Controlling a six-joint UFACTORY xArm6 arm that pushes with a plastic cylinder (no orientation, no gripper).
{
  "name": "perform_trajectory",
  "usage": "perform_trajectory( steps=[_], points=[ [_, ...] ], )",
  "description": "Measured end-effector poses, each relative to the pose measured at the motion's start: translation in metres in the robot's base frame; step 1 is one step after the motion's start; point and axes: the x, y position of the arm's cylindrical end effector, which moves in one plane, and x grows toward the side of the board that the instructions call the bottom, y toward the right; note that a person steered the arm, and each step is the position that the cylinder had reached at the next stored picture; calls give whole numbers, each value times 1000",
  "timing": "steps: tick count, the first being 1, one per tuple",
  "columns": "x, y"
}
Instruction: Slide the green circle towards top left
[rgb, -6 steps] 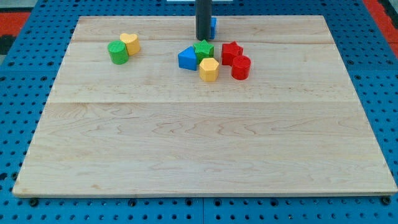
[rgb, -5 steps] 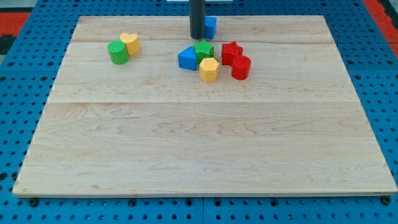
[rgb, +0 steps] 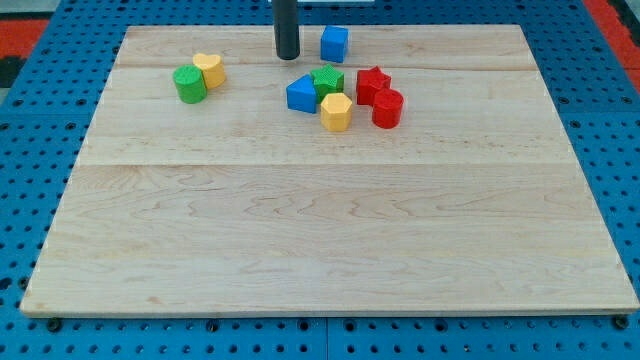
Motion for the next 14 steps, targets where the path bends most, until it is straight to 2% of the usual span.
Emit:
perform_trajectory(
  steps=[1,5,6,7,8,9,10,11,12,14],
  points=[
    [13,0],
    [85,-115],
    [61,-164],
    [34,-179],
    [44,-178],
    [41,-246],
    [27,-241],
    [27,-187],
    [21,-168],
    [-2,-163]
  ],
)
